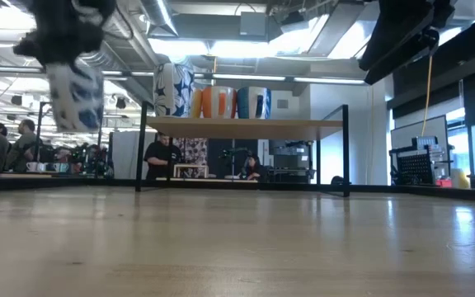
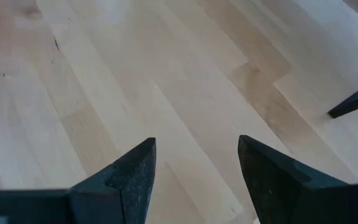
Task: Place coffee mugs
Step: Put the blue patterned mug on the shelf
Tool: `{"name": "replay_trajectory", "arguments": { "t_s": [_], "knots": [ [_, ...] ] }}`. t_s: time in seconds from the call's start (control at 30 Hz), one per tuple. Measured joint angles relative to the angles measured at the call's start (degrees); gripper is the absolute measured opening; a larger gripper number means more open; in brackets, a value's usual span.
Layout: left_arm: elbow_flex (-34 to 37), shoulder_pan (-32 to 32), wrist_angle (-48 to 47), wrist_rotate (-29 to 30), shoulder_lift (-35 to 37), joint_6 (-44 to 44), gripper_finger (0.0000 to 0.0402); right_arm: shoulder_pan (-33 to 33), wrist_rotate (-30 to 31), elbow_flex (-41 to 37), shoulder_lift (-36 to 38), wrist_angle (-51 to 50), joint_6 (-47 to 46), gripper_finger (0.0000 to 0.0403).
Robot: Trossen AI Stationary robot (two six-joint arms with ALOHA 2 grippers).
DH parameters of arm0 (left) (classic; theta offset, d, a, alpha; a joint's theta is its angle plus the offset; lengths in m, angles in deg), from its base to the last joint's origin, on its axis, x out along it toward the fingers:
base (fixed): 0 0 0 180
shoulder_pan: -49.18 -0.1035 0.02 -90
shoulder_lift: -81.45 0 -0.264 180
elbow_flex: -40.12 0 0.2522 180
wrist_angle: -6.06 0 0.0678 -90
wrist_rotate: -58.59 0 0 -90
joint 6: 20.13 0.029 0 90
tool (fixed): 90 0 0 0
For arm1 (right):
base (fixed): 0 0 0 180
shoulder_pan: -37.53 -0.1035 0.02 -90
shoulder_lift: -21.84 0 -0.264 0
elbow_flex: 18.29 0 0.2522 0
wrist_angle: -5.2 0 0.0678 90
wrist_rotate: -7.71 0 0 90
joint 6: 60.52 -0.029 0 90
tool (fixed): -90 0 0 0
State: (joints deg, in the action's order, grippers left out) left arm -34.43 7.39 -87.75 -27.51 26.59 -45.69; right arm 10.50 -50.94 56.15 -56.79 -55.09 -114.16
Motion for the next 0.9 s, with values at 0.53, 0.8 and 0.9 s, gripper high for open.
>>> {"name": "replay_trajectory", "arguments": {
  "t_s": [0.53,0.8,0.9],
  "knots": [
    [-10.64,39.31,3.33,3.67,-7.83,-24.93,0.0016,0.02,-0.86,0.00,0.01,0.41,1.24,0.0215],
    [-17.62,47.47,8.52,4.11,-22.52,-26.62,0.0016,0.04,-0.49,0.00,0.00,-0.32,-0.03,0.0215],
    [-19.35,48.86,8.94,3.63,-27.17,-27.08,0.0016,0.04,-0.49,0.00,0.00,-0.37,-0.03,0.0215]
  ]
}}
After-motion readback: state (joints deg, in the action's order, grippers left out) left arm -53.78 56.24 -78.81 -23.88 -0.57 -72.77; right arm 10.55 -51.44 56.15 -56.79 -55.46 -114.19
